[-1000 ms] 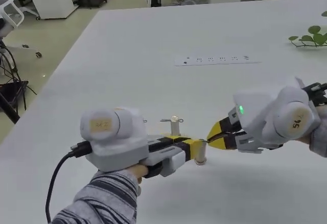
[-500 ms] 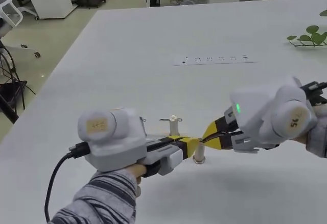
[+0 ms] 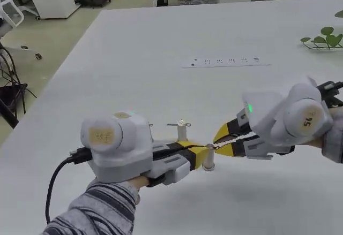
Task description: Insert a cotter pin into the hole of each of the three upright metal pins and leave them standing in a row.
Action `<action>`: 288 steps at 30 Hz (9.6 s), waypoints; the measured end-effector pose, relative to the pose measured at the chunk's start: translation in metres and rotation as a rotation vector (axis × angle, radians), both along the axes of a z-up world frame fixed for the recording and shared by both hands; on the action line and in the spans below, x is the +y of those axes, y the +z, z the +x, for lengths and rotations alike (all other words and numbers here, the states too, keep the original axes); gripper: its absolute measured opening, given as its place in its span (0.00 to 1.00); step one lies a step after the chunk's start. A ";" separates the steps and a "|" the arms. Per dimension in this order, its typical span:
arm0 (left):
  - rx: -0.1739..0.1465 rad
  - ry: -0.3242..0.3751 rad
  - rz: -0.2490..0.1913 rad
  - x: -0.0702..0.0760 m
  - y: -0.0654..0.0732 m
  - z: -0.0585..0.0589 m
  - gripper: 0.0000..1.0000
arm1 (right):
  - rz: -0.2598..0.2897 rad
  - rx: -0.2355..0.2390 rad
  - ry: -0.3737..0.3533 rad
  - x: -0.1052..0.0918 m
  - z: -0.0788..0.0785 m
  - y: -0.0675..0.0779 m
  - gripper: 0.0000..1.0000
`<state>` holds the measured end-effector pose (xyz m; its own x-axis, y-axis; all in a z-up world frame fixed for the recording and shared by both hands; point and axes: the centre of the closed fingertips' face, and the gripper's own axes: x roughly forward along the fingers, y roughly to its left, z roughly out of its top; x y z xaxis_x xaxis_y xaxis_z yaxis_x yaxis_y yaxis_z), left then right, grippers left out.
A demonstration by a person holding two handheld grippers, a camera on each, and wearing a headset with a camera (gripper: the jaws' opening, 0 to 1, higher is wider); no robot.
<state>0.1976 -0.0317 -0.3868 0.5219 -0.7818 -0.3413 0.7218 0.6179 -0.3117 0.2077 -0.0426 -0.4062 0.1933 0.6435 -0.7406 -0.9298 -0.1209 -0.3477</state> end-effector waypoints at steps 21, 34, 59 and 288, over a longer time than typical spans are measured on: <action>-0.124 -0.094 0.148 0.001 -0.004 -0.010 0.00 | -0.031 0.045 0.004 0.000 -0.011 -0.005 0.00; -0.166 -0.027 0.207 -0.004 -0.014 0.004 0.19 | -0.059 0.038 -0.089 -0.016 0.001 -0.016 0.00; -0.146 -0.027 0.269 -0.005 -0.038 0.013 0.25 | 0.089 0.173 -0.219 -0.025 0.011 -0.010 0.00; -0.060 0.167 0.331 -0.017 -0.095 0.045 0.10 | 0.003 0.126 -0.165 -0.009 0.024 -0.038 0.00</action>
<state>0.2426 -0.0489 -0.4818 0.6596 -0.5365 -0.5265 0.6135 0.7889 -0.0353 0.2313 -0.0517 -0.4441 0.2022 0.6132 -0.7636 -0.9730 0.0375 -0.2275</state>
